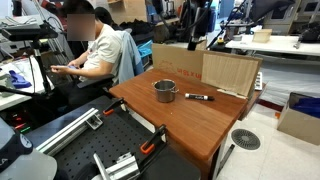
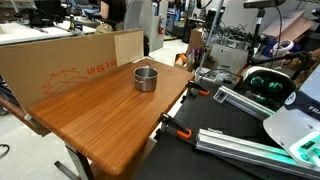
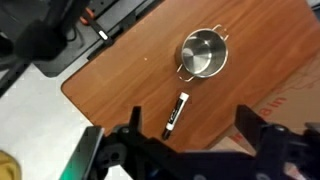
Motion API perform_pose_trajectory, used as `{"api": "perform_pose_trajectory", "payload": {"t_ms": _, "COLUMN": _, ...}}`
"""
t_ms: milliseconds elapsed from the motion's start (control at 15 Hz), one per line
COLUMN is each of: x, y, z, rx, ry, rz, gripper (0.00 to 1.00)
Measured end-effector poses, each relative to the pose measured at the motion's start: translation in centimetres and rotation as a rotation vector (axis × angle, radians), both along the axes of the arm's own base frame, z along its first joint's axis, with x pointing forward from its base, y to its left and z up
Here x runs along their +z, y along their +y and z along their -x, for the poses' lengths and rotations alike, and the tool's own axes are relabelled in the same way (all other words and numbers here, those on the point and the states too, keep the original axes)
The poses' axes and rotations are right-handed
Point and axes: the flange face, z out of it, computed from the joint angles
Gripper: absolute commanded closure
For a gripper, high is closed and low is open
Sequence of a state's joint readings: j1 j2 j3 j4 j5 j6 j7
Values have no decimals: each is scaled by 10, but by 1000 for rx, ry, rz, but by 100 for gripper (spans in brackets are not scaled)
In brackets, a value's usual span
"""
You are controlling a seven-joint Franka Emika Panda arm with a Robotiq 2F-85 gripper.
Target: Put the marker in the pot
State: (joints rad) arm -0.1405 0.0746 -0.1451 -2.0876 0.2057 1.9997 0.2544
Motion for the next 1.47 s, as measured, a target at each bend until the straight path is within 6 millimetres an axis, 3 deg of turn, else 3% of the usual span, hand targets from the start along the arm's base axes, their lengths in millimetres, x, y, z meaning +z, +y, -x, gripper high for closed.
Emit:
{"api": "perform_pose_trajectory", "payload": {"t_ms": 333, "x": -58, "y": -4, "z": -43, "rx": -136, "ry": 3, "rz": -21, "gripper": 0}}
{"api": "perform_pose_trajectory", "payload": {"t_ms": 667, "x": -111, "y": -3, "z": -73, "rx": -218, "ry": 33, "rz": -6, "gripper": 0}}
{"api": "perform_pose_trajectory", "payload": {"t_ms": 1467, "x": -207, "y": -13, "z": -109, "rx": -400, "ry": 51, "rz": 74, "gripper": 0}}
